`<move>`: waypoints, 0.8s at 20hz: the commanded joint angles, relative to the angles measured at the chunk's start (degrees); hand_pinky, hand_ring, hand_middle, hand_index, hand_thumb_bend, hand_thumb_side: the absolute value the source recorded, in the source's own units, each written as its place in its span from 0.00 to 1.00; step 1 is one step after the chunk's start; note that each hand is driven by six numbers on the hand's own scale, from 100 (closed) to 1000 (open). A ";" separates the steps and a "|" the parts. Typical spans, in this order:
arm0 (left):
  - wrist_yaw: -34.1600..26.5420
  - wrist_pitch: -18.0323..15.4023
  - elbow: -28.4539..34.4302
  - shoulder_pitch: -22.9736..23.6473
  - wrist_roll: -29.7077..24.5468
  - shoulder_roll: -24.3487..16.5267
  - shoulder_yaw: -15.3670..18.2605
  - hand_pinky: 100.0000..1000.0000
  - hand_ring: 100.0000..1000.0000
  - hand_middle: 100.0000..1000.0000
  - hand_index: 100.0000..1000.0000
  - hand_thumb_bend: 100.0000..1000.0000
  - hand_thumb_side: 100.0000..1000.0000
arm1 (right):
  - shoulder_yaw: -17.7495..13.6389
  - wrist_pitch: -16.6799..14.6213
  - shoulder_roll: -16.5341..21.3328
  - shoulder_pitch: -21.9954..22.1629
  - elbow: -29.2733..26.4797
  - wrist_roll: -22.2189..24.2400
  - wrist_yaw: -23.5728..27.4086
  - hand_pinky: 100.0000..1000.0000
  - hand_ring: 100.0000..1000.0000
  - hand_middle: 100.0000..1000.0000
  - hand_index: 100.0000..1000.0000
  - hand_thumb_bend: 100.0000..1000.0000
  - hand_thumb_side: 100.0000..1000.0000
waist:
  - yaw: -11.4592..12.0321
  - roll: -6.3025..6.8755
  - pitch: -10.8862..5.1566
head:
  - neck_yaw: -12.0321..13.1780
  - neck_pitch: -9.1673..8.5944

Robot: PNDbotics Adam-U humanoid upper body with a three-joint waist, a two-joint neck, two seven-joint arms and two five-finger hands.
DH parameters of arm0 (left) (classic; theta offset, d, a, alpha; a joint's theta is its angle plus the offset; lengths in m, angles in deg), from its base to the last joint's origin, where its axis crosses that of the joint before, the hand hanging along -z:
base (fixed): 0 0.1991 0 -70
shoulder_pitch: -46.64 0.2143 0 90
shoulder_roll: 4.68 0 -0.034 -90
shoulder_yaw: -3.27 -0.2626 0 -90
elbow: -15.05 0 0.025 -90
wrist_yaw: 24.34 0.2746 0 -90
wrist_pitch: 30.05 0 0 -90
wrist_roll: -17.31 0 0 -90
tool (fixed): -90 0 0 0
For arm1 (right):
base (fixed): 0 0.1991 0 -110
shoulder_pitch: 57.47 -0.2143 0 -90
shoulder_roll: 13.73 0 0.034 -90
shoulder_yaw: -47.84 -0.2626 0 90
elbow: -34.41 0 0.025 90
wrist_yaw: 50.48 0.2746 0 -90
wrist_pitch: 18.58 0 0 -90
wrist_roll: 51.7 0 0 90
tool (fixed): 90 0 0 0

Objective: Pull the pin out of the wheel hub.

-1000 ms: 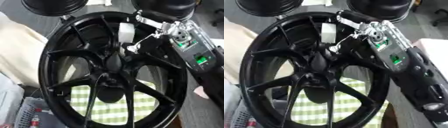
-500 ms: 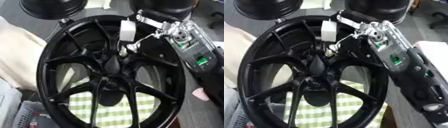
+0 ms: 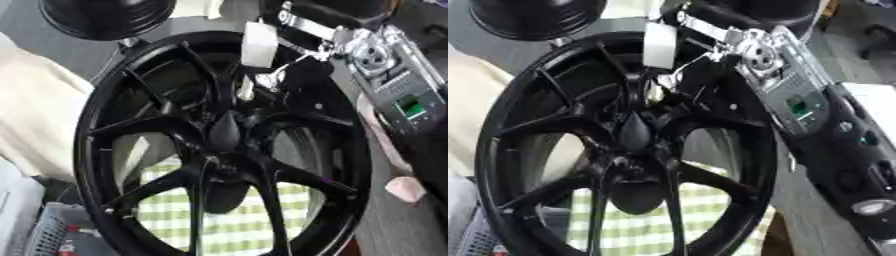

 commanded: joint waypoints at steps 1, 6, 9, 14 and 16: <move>0.05 0.07 0.69 -0.54 -0.10 -0.67 0.03 0.57 0.62 0.45 0.63 0.66 0.48 | -2.80 2.11 3.09 -2.35 -1.21 -1.14 3.71 0.80 0.59 0.37 0.67 0.12 0.16 | 0.13 0.26 -1.60 | -0.39 -0.82; 0.11 0.08 0.75 -0.51 0.14 -0.58 0.23 0.57 0.62 0.45 0.63 0.66 0.48 | -8.01 5.82 9.46 -3.65 -1.69 -5.52 10.41 0.81 0.58 0.37 0.67 0.12 0.16 | -0.05 0.16 -1.83 | -0.14 -0.67; 0.14 0.07 0.84 -0.58 0.31 -0.47 0.34 0.57 0.62 0.45 0.63 0.66 0.48 | -11.19 7.53 14.84 -1.78 -2.52 -8.98 14.05 0.81 0.58 0.37 0.67 0.13 0.16 | -0.07 0.23 -1.78 | 0.27 -0.13; 0.44 -0.03 0.88 -0.09 1.09 -0.60 1.25 0.57 0.62 0.45 0.63 0.66 0.48 | -13.66 9.43 18.70 1.02 -2.10 -11.95 15.32 0.80 0.58 0.37 0.67 0.14 0.15 | -1.33 0.59 -1.65 | 2.10 0.74; 0.58 -0.13 1.05 0.05 1.83 -0.68 1.82 0.57 0.62 0.45 0.63 0.66 0.48 | -16.41 9.75 21.51 3.81 -1.55 -13.71 13.70 0.80 0.59 0.37 0.67 0.17 0.16 | -2.12 0.94 -1.25 | 2.99 1.01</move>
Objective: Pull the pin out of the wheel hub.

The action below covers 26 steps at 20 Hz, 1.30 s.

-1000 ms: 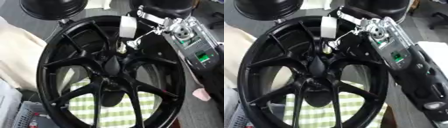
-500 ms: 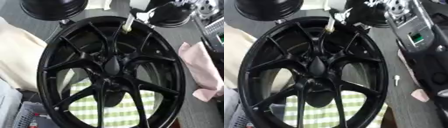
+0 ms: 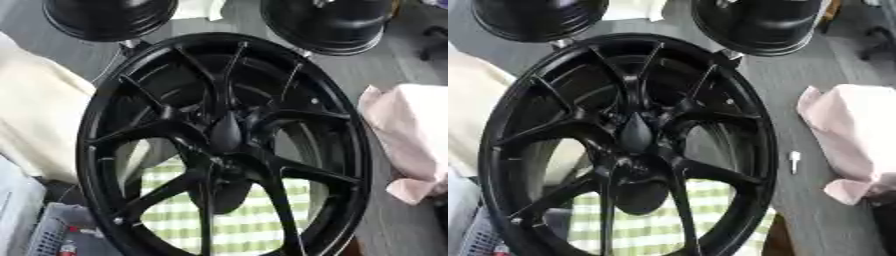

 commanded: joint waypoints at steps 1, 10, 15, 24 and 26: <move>0.43 -0.18 1.14 0.04 1.17 -1.18 1.39 0.57 0.62 0.45 0.63 0.66 0.48 | -4.48 0.30 6.35 2.22 0.52 -2.81 -1.96 0.79 0.59 0.37 0.67 0.17 0.16 | -0.38 0.72 -0.76 | 1.49 0.40; 0.24 -0.26 1.71 -1.06 3.04 -0.18 2.68 0.57 0.61 0.44 0.63 0.69 0.46 | -10.35 -2.79 15.37 15.50 5.28 -8.12 1.18 0.89 0.69 0.56 0.79 0.45 0.10 | -2.44 3.50 1.99 | 2.90 -1.16; 0.03 -0.14 1.74 -1.39 3.55 -0.02 2.90 0.57 0.61 0.44 0.62 0.67 0.48 | -12.85 -7.00 11.18 22.99 7.95 -4.18 2.79 0.94 0.78 0.75 0.88 0.43 0.50 | -3.43 4.51 2.23 | 3.89 -1.14; 0.03 0.19 1.71 -2.20 2.62 0.17 1.66 0.57 0.61 0.44 0.62 0.67 0.48 | -18.46 -10.70 6.41 36.63 1.98 -8.49 4.27 0.93 0.70 0.64 0.81 0.37 0.44 | -2.31 4.68 0.22 | 2.08 -0.39; 0.04 0.25 1.71 -2.61 2.06 0.23 1.08 0.57 0.61 0.44 0.62 0.67 0.48 | -19.34 -11.97 5.86 39.79 -1.12 -10.40 6.08 0.93 0.66 0.60 0.77 0.32 0.43 | -1.36 4.54 -0.39 | 1.30 -0.09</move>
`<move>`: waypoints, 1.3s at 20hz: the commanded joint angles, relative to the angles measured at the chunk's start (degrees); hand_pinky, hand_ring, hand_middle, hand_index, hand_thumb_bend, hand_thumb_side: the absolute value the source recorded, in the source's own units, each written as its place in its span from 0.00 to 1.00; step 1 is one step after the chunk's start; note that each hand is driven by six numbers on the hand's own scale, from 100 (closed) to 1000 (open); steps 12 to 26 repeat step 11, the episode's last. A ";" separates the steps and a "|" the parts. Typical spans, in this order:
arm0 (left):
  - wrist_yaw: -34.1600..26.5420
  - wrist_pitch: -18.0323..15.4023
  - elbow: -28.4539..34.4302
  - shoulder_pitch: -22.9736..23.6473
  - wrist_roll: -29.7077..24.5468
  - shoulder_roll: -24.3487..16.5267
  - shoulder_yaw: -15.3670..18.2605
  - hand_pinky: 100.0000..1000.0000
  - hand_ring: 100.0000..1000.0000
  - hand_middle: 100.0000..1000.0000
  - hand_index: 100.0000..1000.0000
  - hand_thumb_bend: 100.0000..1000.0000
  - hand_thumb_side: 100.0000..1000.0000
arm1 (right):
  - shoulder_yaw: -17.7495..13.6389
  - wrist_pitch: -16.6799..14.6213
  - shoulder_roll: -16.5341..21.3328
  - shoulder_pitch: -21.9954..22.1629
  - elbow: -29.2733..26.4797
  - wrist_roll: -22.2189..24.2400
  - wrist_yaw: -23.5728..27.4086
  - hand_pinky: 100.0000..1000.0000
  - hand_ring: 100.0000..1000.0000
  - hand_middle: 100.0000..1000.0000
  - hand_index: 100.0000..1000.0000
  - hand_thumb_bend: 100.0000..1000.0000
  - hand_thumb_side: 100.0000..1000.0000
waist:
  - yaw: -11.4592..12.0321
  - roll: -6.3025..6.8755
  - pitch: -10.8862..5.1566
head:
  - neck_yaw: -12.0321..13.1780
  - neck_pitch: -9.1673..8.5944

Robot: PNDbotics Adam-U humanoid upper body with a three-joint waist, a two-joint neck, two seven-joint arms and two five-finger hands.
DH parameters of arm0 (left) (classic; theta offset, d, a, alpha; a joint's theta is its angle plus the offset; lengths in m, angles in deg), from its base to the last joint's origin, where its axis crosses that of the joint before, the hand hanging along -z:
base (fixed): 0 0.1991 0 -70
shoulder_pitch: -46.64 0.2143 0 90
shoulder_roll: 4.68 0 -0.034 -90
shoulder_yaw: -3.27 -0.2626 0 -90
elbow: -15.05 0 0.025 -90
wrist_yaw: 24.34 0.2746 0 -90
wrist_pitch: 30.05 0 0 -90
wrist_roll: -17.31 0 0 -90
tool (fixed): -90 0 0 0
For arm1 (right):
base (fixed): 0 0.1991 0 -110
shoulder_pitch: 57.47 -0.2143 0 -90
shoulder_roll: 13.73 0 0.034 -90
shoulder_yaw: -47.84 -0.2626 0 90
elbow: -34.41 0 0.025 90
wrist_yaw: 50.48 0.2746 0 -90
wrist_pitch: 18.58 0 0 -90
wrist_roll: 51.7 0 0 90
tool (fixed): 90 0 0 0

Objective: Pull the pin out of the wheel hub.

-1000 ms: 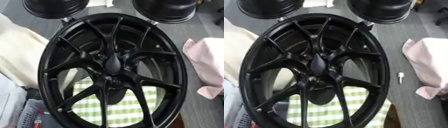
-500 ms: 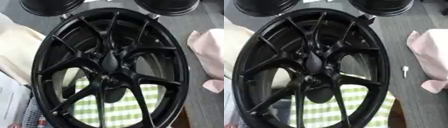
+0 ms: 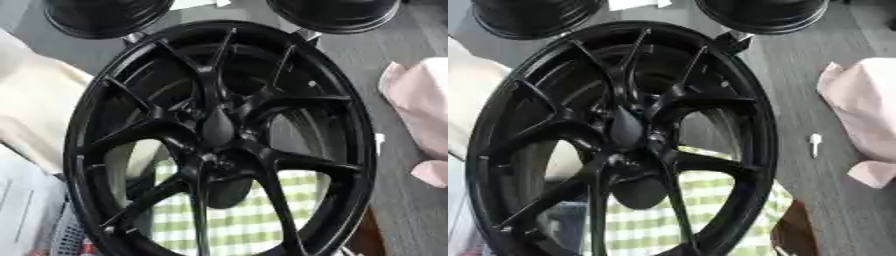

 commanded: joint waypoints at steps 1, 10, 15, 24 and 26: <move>0.01 0.04 0.93 -1.02 -1.02 -0.81 -0.75 0.57 0.61 0.44 0.62 0.67 0.48 | -2.11 -2.00 0.69 2.97 -5.68 -3.03 3.00 0.93 0.64 0.58 0.77 0.31 0.42 | 0.86 -0.37 -2.22 | -1.28 0.48; 0.67 0.61 0.56 -5.04 -4.13 -0.71 -3.90 0.57 0.61 0.44 0.62 0.67 0.48 | 2.84 -6.02 -8.23 2.91 -19.39 -10.59 11.51 0.94 0.57 0.50 0.73 0.16 0.43 | 4.33 -0.32 -2.05 | -2.95 0.38; 0.88 0.64 0.58 -5.36 -4.36 -0.63 -4.14 0.57 0.61 0.44 0.62 0.67 0.48 | 3.27 -5.18 -9.36 2.28 -20.32 -10.91 12.45 0.94 0.57 0.51 0.74 0.14 0.46 | 4.45 -0.27 -1.96 | -3.12 0.37; 0.88 0.64 0.58 -5.36 -4.36 -0.63 -4.14 0.57 0.61 0.44 0.62 0.67 0.48 | 3.27 -5.18 -9.36 2.28 -20.32 -10.91 12.45 0.94 0.57 0.51 0.74 0.14 0.46 | 4.45 -0.27 -1.96 | -3.12 0.37; 0.88 0.64 0.58 -5.36 -4.36 -0.63 -4.14 0.57 0.61 0.44 0.62 0.67 0.48 | 3.27 -5.18 -9.36 2.28 -20.32 -10.91 12.45 0.94 0.57 0.51 0.74 0.14 0.46 | 4.45 -0.27 -1.96 | -3.12 0.37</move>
